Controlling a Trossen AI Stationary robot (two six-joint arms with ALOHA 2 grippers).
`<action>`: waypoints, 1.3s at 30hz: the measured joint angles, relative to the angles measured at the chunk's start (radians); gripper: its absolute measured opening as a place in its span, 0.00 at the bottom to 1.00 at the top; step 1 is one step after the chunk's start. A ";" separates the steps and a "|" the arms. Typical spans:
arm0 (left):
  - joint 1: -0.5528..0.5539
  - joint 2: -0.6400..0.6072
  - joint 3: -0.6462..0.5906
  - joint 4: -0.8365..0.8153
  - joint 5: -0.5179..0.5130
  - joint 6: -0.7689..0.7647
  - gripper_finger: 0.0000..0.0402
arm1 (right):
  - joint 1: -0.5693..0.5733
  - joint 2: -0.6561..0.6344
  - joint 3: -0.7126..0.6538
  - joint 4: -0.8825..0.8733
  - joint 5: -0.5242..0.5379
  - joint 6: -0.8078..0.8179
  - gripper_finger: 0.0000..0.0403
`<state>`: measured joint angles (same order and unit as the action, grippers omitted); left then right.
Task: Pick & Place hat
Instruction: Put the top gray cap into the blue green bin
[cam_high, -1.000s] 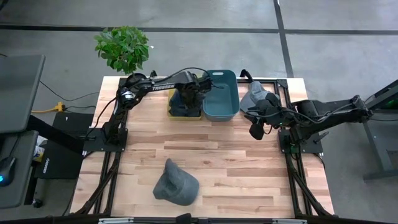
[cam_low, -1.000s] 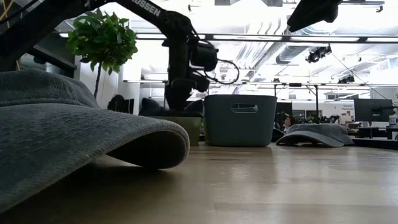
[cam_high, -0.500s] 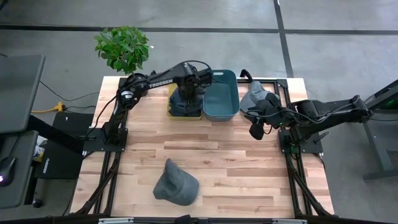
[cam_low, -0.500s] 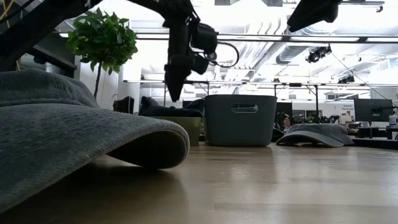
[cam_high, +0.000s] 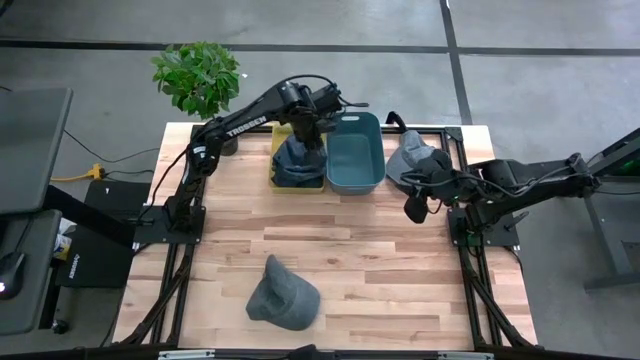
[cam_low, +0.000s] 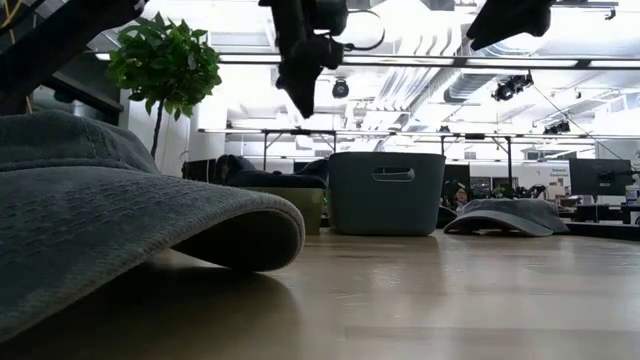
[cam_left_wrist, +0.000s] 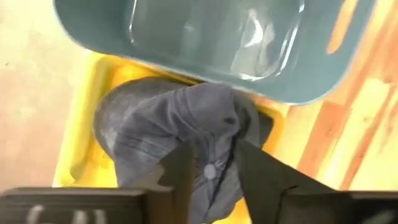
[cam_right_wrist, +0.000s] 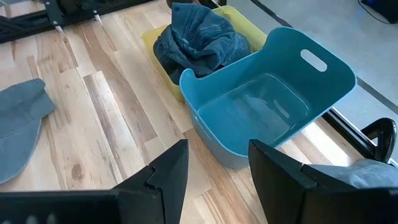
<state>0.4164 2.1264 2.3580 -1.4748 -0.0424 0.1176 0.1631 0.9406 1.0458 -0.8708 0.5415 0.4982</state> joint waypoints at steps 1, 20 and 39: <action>0.000 -0.006 -0.008 0.015 0.011 -0.003 0.24 | 0.000 -0.007 0.000 -0.004 0.000 0.004 0.40; 0.002 -0.067 -0.007 0.037 0.165 -0.021 0.00 | 0.000 -0.088 0.000 -0.184 0.047 0.129 0.40; -0.111 -0.165 -0.023 0.253 0.341 -0.118 0.00 | 0.001 -0.174 -0.008 -0.222 0.035 0.122 0.40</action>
<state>0.3052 1.9616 2.3355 -1.2217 0.2988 -0.0001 0.1641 0.7661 1.0379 -1.0932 0.5768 0.6205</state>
